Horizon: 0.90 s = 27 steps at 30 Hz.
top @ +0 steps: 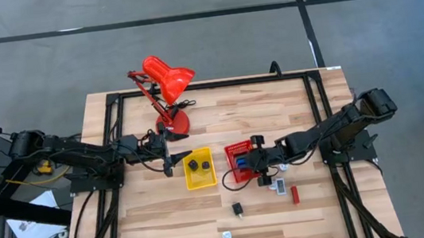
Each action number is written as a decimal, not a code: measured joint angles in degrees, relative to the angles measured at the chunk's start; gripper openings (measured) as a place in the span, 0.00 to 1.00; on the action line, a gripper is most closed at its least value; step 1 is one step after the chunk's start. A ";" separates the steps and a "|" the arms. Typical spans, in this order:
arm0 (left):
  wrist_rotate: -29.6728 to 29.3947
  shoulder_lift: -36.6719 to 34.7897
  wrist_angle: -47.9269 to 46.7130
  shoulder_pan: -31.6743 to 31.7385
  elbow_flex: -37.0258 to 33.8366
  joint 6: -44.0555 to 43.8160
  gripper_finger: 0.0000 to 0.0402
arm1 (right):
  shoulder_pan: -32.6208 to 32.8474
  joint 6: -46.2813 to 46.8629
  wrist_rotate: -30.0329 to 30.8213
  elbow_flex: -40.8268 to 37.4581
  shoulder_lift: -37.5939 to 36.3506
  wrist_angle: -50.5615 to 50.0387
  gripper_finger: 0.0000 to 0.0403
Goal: Pick & Place Office items
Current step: Put the purple charger adapter into the yellow bin
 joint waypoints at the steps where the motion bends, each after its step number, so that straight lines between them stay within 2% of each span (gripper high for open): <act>1: 0.02 0.00 -0.02 0.00 0.00 0.02 0.65 | -0.01 1.79 -0.01 0.94 -0.70 -2.62 0.25; 6: 0.02 0.00 -0.01 0.00 0.00 0.00 0.65 | 1.04 12.00 -0.55 1.82 -8.09 -13.19 0.25; 10: 0.03 0.00 -0.02 -0.02 0.02 0.00 0.65 | 2.26 26.28 -1.52 1.85 -15.21 -22.98 0.29; 14: 0.04 0.00 -0.02 0.00 0.02 0.00 0.65 | 4.15 38.44 -0.32 1.87 -19.58 -30.15 0.42; 19: 0.04 0.00 -0.04 -0.02 0.02 0.00 0.65 | 7.52 49.89 1.79 1.87 -20.40 -37.52 0.64; 23: 0.04 0.00 0.00 -0.02 0.02 -0.73 0.65 | 10.11 53.31 1.87 1.69 -19.78 -39.04 0.74; 27: 0.84 0.00 -0.01 -0.02 0.02 -4.66 0.65 | 11.74 52.95 1.39 0.79 -19.79 -39.33 0.78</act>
